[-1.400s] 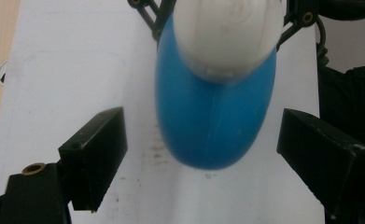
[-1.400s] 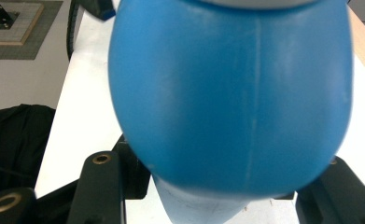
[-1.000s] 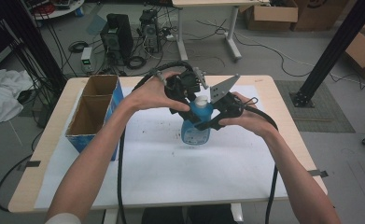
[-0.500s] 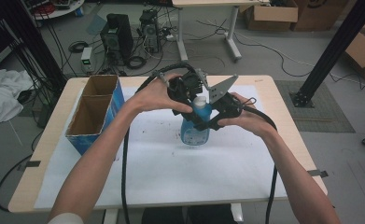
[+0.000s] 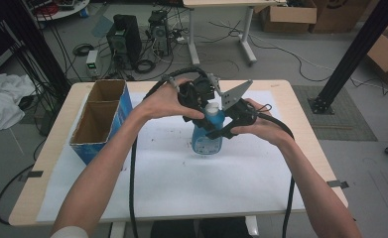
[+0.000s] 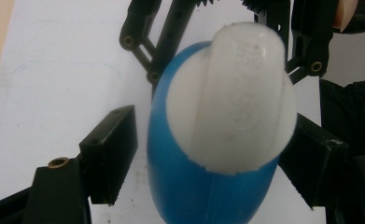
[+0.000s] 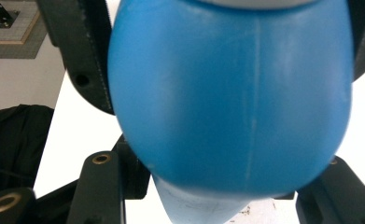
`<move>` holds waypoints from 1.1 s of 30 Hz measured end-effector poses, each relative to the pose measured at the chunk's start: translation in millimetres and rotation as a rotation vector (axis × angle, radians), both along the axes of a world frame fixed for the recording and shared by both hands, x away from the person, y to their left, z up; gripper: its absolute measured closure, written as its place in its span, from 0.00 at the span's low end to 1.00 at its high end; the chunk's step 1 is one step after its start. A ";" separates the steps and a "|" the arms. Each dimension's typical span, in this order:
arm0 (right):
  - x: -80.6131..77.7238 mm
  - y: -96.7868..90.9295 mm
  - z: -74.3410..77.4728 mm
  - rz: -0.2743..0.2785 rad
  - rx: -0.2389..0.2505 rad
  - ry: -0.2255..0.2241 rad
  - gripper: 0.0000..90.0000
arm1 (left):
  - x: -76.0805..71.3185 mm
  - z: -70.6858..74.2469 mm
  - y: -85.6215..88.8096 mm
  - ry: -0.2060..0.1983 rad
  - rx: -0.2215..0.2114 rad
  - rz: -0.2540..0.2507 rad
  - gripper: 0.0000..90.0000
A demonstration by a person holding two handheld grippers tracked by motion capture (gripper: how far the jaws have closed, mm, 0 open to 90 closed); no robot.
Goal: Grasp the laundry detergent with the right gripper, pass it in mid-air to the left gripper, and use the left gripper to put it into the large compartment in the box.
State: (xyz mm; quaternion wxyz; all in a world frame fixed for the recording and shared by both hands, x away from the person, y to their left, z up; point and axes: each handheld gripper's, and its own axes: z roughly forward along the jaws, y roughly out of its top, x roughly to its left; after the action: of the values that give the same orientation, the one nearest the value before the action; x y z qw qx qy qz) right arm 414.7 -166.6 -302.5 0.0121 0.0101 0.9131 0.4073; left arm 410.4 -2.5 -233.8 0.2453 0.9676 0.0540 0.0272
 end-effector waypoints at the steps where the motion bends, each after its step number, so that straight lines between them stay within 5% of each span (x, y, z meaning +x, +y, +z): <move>1: 0.0 -0.1 -0.1 0.000 0.000 0.000 0.51 | -0.1 -0.1 0.0 0.000 0.000 0.001 0.30; 33: 0.2 -0.2 -2.0 0.009 0.019 0.020 0.51 | -2.1 -0.2 0.0 0.014 -0.008 -0.019 0.42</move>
State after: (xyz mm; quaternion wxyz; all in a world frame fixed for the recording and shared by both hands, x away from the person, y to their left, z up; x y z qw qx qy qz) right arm 414.9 -166.8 -304.5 0.0010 0.0103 0.9093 0.4160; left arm 408.4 -2.5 -234.0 0.2492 0.9672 0.0465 0.0180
